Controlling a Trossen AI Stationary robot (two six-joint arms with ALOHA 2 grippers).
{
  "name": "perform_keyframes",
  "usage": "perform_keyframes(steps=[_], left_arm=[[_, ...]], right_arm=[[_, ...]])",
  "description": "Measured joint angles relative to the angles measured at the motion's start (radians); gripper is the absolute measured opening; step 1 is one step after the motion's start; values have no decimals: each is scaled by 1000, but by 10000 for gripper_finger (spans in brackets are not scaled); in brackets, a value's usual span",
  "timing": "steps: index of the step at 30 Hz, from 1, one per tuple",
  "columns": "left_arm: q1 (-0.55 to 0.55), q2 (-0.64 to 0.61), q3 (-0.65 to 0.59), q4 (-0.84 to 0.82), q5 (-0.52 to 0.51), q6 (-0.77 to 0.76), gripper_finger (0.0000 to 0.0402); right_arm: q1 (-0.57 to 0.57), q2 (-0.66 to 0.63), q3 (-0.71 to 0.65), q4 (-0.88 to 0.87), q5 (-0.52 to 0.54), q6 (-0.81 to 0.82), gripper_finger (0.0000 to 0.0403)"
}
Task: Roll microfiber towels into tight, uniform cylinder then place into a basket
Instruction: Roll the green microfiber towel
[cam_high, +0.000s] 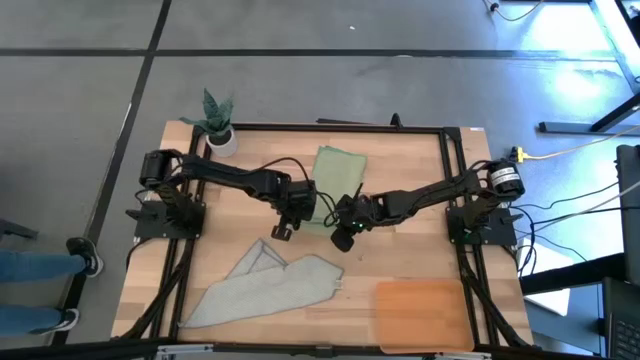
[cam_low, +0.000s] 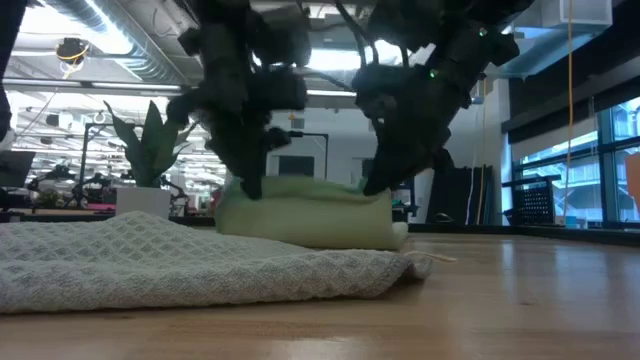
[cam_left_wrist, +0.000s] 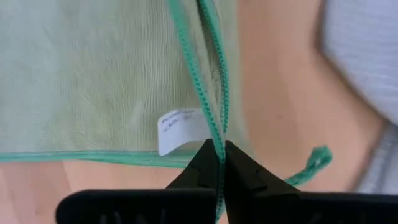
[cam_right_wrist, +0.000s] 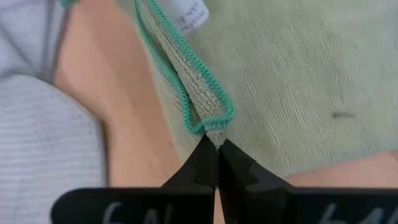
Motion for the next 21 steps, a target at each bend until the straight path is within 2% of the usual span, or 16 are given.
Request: perform_keyframes(steps=[7, 13, 21], left_arm=[[23, 86, -1, 78, -2, 17, 0], [25, 100, -4, 115, -3, 13, 0], [25, 100, -5, 140, -10, 12, 0]], right_arm=[[2, 2, -3, -113, 28, 10, 3], [2, 2, -3, -129, 53, -15, 6], [0, 2, -4, -141, 49, 4, 68]])
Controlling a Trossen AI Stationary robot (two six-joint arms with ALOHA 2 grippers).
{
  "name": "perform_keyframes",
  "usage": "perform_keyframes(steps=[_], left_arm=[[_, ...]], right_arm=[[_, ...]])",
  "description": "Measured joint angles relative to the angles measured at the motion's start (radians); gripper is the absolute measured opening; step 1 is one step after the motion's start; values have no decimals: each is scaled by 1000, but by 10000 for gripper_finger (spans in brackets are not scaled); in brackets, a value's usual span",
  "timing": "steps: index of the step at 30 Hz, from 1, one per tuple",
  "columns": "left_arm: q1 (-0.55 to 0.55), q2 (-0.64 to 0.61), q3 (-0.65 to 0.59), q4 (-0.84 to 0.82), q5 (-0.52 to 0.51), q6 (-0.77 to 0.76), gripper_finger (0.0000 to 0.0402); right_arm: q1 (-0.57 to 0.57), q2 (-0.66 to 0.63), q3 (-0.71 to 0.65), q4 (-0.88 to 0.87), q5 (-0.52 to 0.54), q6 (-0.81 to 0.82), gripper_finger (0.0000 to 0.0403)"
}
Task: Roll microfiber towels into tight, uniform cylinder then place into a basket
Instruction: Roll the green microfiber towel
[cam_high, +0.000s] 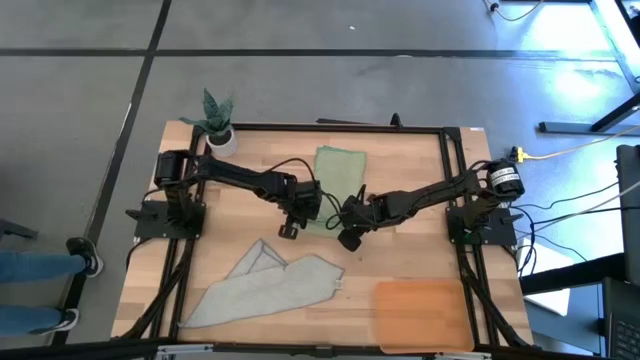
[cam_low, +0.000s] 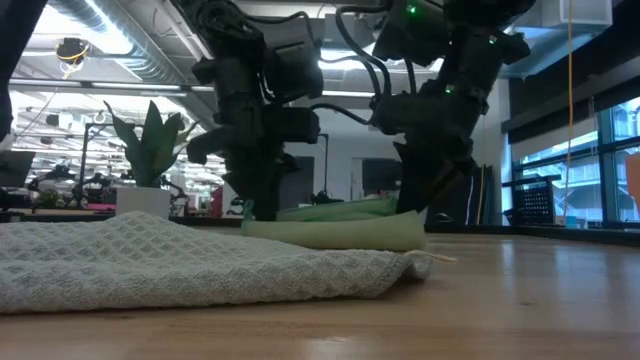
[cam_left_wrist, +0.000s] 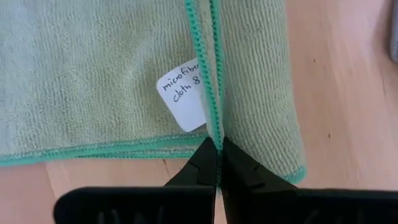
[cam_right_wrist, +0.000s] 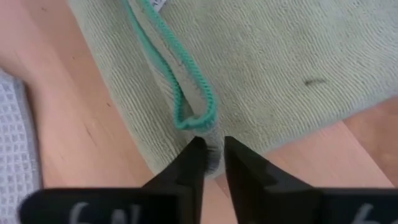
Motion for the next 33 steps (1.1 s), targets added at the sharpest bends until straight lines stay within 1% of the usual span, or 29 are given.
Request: perform_keyframes(steps=[6, 9, 12, 15, 20, 22, 29, 33], left_arm=[[0, 0, 0, 24, 0, 6, 3], [-1, 0, 0, 41, 0, 5, 18], [0, 0, 0, 54, -1, -1, 41], [-1, 0, 0, 56, -24, -2, 63], [-1, -10, 1, 35, -169, -92, 78], [1, -22, 1, 16, -199, -121, 77], [6, -120, 2, -82, -197, -177, 78], [6, -195, 4, -130, -193, -240, 76]], right_arm=[[0, 0, 0, -5, 6, 4, 141], [-2, 0, 0, -1, 3, 14, 171], [-6, 0, 0, -1, 3, 59, 186], [-7, 0, 0, -3, 3, 85, 189], [-7, 0, 1, -36, 4, 99, 178], [-10, 0, 3, -44, 6, 114, 172], [-21, 0, 3, -50, 3, 109, 158], [-37, 0, 3, -50, -43, 109, 157]])
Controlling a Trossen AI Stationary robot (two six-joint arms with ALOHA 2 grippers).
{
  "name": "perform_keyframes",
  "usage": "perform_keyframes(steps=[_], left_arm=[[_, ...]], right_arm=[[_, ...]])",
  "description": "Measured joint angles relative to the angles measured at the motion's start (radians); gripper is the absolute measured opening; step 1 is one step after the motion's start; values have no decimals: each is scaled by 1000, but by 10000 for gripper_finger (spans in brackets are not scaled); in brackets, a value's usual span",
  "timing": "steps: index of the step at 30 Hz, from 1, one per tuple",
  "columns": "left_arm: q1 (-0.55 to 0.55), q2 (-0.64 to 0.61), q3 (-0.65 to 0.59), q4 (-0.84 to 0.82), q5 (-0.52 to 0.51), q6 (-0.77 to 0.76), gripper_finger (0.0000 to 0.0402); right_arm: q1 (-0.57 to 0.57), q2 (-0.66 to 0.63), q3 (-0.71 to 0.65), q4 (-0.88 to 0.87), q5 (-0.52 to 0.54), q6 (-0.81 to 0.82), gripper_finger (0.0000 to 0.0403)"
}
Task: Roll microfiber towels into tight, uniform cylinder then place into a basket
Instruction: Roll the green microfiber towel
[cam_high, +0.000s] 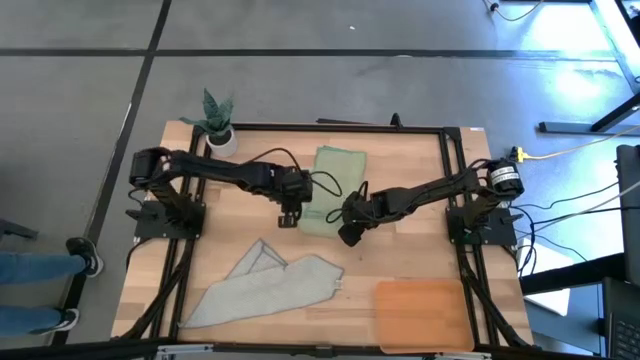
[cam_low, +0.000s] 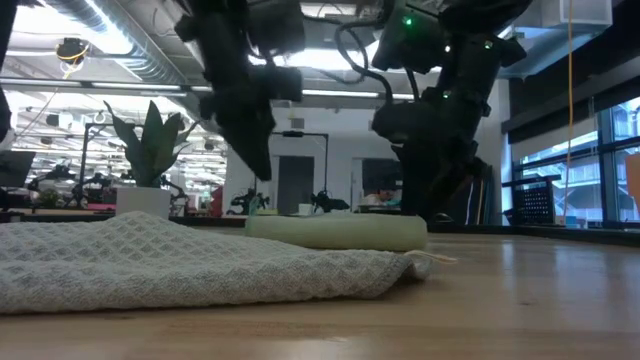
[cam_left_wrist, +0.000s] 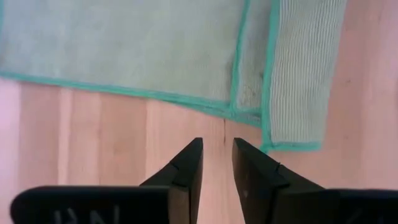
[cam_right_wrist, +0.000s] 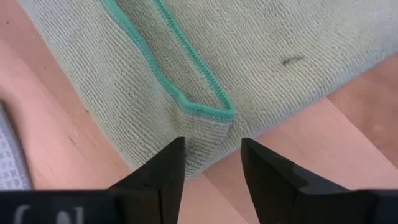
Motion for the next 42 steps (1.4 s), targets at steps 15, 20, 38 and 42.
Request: perform_keyframes(steps=[15, 20, 38, 42], left_arm=[[-38, -128, -1, -38, 0, -275, 76], [-56, -128, -1, -40, 0, -338, 78], [-80, -128, -1, -186, 65, -473, 77], [-82, -128, -1, -186, 75, -491, 78]], right_arm=[[-11, 0, 0, 3, -88, -3, 157], [-16, 0, 0, 2, -90, 1, 157], [-16, 0, 0, 17, -81, -24, 157], [-16, 0, 0, 17, -79, -24, 157]])
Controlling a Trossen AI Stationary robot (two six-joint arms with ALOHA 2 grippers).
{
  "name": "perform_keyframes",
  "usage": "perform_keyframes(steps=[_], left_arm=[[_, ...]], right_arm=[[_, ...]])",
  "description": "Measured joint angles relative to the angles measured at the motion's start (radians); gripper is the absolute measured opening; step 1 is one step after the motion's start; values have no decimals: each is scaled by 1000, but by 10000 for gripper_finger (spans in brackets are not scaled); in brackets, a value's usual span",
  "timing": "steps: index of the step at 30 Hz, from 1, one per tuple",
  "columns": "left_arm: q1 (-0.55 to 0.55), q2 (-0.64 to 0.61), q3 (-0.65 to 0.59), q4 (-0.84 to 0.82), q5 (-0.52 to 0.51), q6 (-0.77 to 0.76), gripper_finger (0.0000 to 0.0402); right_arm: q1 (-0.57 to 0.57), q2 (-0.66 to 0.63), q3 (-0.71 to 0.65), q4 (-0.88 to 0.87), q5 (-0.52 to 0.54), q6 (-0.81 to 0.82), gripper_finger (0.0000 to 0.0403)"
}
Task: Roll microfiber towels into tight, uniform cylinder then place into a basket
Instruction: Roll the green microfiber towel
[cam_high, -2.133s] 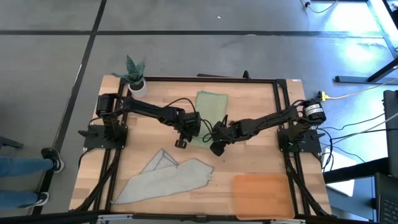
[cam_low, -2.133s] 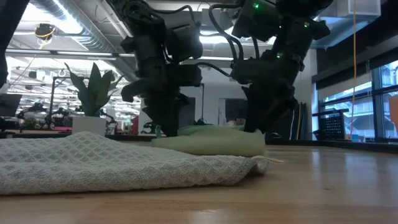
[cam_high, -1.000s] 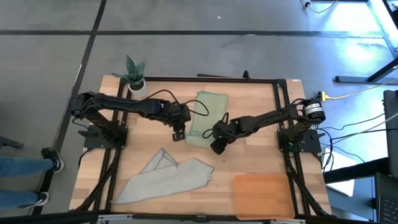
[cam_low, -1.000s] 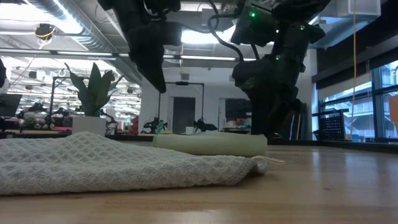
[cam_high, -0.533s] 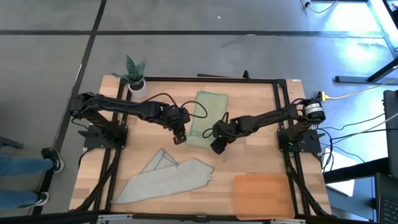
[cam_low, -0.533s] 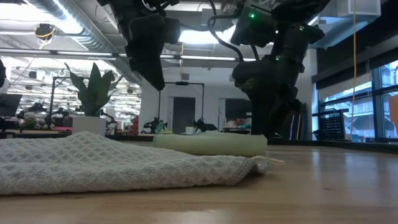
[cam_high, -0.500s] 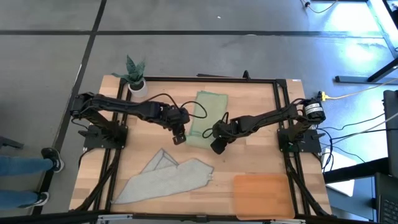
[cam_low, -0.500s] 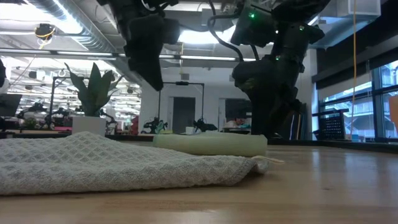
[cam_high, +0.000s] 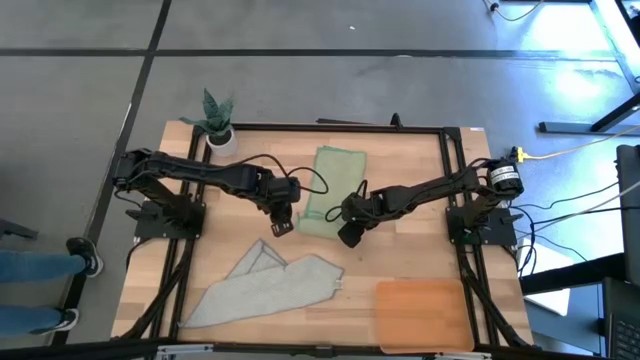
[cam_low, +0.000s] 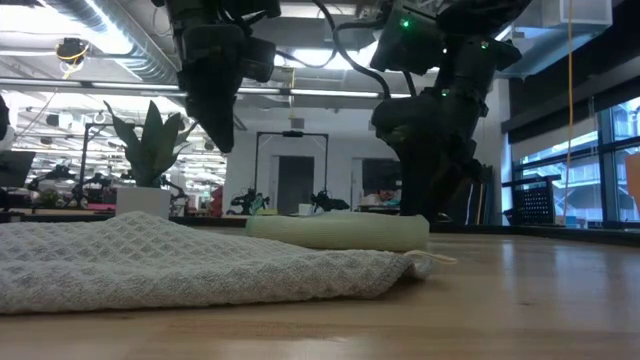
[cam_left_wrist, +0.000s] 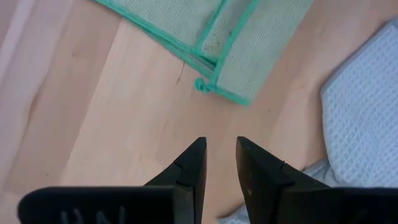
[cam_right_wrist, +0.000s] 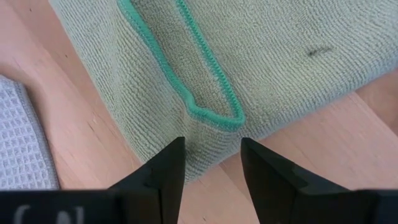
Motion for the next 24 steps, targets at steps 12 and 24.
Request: perform_keyframes(steps=[12, 24], left_arm=[[0, 0, 0, -3, 3, -4, 78], [0, 0, 0, -36, -4, 86, 78]], right_arm=[[-17, 0, 0, 2, -39, -7, 157], [-94, 0, 0, 1, -167, 9, 157]])
